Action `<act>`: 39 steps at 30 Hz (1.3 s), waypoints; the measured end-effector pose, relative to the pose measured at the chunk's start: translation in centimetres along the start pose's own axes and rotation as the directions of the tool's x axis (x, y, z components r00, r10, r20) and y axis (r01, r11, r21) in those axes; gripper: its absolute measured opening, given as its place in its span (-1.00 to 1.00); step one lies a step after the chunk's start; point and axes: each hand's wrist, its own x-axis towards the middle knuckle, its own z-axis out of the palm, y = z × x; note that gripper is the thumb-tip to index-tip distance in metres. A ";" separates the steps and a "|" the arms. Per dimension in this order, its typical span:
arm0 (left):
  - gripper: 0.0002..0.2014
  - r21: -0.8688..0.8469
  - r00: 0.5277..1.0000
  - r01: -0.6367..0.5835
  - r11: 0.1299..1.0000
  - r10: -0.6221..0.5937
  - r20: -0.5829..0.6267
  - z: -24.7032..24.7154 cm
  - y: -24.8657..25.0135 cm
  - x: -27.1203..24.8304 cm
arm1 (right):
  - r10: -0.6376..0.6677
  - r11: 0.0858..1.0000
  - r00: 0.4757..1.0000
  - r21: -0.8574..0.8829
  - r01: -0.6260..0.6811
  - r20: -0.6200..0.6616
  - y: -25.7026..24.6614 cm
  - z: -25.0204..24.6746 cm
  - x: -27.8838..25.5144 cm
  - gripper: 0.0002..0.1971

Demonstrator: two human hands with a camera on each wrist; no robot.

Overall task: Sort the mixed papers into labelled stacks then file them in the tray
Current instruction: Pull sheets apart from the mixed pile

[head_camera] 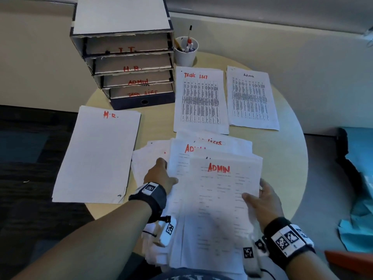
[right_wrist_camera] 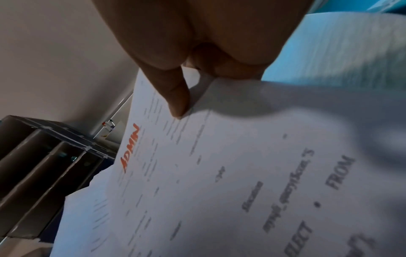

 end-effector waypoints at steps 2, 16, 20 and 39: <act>-0.64 -0.020 0.999 -0.038 0.999 0.037 -0.024 -0.4 -0.9 -0.1 | -0.013 0.999 0.999 -0.030 0.014 0.037 -0.4 0.0 -0.3 -0.68; -0.78 -0.221 0.978 -0.128 0.967 0.087 -0.188 -2.9 -3.3 -0.8 | -0.113 0.992 0.987 0.077 0.104 0.116 -0.4 0.0 -0.7 -0.84; -0.72 -0.157 0.978 -0.153 0.976 0.127 -0.165 -3.3 -3.2 -0.7 | -0.094 0.990 0.988 0.120 0.079 0.123 -0.6 0.1 -0.8 -0.80; -0.87 -0.618 0.969 -0.098 0.780 0.217 0.121 -5.0 -3.4 -3.6 | -0.134 0.927 0.904 0.375 -0.031 0.406 -0.7 0.0 -0.6 -0.64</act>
